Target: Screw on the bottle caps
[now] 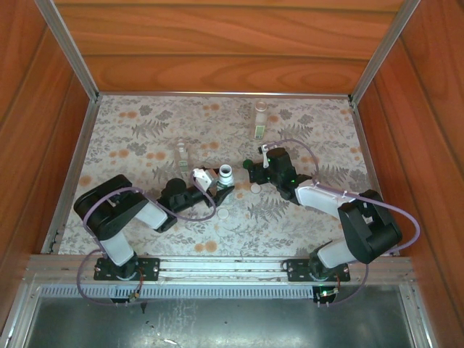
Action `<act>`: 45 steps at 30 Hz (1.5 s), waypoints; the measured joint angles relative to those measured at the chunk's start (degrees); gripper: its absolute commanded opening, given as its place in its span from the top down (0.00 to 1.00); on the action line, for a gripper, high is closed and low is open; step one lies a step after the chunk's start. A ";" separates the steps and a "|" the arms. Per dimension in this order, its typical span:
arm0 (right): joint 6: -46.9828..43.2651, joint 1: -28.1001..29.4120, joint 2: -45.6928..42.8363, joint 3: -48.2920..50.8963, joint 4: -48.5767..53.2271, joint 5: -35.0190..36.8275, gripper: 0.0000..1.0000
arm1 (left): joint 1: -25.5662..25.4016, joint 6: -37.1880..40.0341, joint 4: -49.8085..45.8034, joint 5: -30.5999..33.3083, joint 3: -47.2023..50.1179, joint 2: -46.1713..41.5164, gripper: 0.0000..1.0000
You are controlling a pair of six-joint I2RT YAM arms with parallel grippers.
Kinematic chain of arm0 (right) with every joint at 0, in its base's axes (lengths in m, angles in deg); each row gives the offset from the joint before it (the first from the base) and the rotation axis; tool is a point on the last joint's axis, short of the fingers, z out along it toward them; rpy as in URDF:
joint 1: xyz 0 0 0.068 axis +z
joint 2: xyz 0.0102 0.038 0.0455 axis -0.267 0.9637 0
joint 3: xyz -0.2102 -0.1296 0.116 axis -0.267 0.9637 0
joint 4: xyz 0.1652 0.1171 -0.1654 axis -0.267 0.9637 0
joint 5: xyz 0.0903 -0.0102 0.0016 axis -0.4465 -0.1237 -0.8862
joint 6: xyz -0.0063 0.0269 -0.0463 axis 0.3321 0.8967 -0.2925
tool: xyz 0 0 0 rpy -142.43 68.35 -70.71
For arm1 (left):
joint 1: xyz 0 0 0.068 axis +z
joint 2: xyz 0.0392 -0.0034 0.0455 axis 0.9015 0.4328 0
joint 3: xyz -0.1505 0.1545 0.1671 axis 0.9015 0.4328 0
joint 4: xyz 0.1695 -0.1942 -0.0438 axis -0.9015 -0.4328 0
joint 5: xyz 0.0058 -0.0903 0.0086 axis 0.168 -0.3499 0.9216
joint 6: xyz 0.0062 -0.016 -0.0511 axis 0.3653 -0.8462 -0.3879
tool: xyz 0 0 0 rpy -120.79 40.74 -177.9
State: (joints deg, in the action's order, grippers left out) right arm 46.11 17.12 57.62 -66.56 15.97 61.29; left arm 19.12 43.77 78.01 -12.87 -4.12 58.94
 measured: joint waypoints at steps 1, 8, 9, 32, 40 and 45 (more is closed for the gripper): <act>0.02 0.00 0.00 0.00 0.00 0.02 0.10 | 0.00 -0.13 -0.02 -0.17 -0.04 0.07 0.28; 0.28 0.00 0.00 0.00 -0.02 0.00 0.10 | 0.11 -0.87 -0.02 -1.36 -0.04 0.11 0.38; 0.37 0.00 0.00 0.00 -0.02 -0.02 0.10 | 0.11 -0.87 -0.02 -1.51 -0.04 0.11 0.39; 0.87 0.46 21.33 -22.38 18.80 -2.82 0.33 | 5.22 -0.98 1.01 -15.32 0.35 0.61 0.42; 1.84 0.44 24.63 -24.46 20.09 -1.51 0.44 | 5.55 -0.74 2.45 -18.51 -0.02 1.90 0.42; 2.08 0.46 25.38 -25.27 19.54 -1.05 0.44 | 5.60 -0.72 2.49 -18.95 -0.09 1.97 0.41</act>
State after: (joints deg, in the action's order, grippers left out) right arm 48.19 17.57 83.00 -91.83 35.51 60.24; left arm 24.72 43.04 80.50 -31.82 -4.21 60.90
